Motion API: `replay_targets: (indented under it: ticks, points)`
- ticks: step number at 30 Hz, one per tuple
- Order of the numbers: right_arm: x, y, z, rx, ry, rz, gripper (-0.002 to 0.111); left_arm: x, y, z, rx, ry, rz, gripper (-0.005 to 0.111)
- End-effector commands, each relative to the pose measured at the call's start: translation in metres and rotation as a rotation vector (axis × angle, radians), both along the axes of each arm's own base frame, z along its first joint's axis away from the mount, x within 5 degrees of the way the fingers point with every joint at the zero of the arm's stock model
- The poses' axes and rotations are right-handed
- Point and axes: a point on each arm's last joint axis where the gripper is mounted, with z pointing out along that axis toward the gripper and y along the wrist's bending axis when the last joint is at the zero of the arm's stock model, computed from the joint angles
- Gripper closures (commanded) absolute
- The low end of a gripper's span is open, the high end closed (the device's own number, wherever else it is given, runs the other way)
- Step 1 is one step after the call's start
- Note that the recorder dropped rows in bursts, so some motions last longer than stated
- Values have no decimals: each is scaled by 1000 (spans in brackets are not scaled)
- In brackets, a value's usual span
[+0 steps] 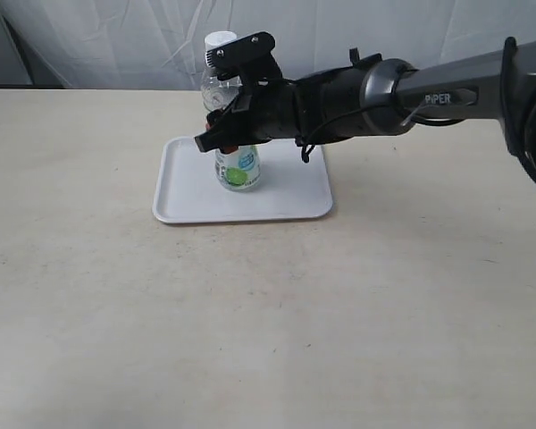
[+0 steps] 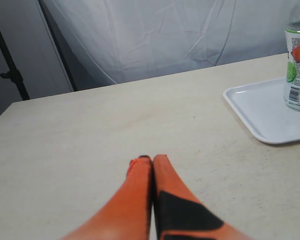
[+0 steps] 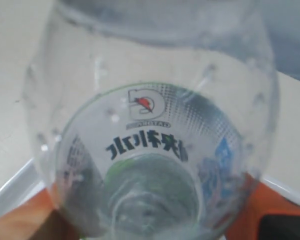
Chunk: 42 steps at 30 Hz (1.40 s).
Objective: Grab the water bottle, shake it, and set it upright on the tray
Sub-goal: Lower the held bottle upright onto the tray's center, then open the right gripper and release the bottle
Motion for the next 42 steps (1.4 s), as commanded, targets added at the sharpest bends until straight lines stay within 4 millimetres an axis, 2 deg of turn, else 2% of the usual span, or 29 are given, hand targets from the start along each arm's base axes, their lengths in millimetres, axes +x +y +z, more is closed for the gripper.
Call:
replay_targets:
  ticks: [1, 3, 5, 7, 12, 14, 15, 21, 28, 32, 42]
  points:
    - [4, -2, 2, -7, -15, -10, 109, 0, 0, 0, -3, -10, -1, 106]
    - [5, -3, 2, -17, -19, -25, 109, 0, 0, 0, -3, -10, -1, 106]
    - [5, -3, 2, -22, -22, -31, 101, 0, 0, 0, -3, -10, -1, 106]
    - [5, -4, 2, -20, -20, -35, 83, 0, 0, 0, -3, -10, -1, 106]
    - [6, -5, 3, 17, 17, -94, 21, 0, 0, 0, -3, -10, -1, 106]
    - [5, -4, 3, 18, 18, -92, 6, 0, 0, 0, -7, -10, 0, 106]
    - [3, -2, 3, 18, 18, -86, 4, 0, 0, 0, -7, -10, 0, 106]
    - [-4, 4, 9, 3, -5, -95, 4, 0, 0, 0, -7, -10, 0, 106]
    - [-12, -1, 19, -61, -52, -185, 4, 0, 0, 0, -5, -10, -1, 106]
    - [-21, -4, 14, -120, -63, -230, 4, 0, 0, 0, -5, -10, -1, 106]
    - [-51, -1, -5, -190, -24, -179, 4, 0, 0, 0, -5, -10, -1, 106]
